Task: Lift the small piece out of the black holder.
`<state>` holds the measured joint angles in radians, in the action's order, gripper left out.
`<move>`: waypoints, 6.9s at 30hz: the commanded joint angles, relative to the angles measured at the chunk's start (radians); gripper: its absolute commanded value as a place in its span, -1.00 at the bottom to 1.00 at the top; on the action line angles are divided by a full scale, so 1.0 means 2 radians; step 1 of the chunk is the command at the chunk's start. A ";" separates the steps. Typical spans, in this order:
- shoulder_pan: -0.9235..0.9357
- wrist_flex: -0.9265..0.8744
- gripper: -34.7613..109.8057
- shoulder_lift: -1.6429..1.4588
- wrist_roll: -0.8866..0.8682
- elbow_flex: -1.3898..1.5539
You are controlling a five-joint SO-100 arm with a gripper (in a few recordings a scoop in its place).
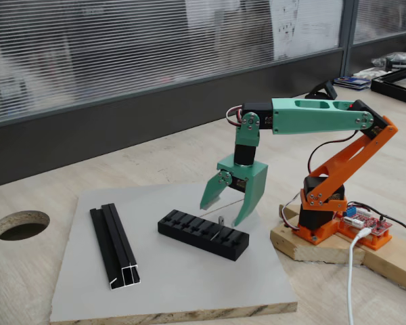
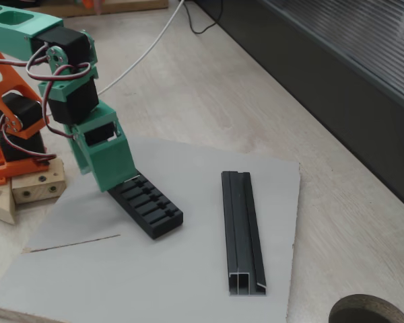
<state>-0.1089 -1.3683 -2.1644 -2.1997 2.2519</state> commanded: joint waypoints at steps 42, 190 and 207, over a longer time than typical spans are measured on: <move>-0.005 0.020 0.23 0.035 0.027 -0.006; 0.038 0.020 -0.35 0.067 0.028 -0.025; 0.044 0.021 -0.47 0.067 0.026 -0.028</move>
<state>-0.0245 -1.3269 -2.0249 -2.1414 2.2105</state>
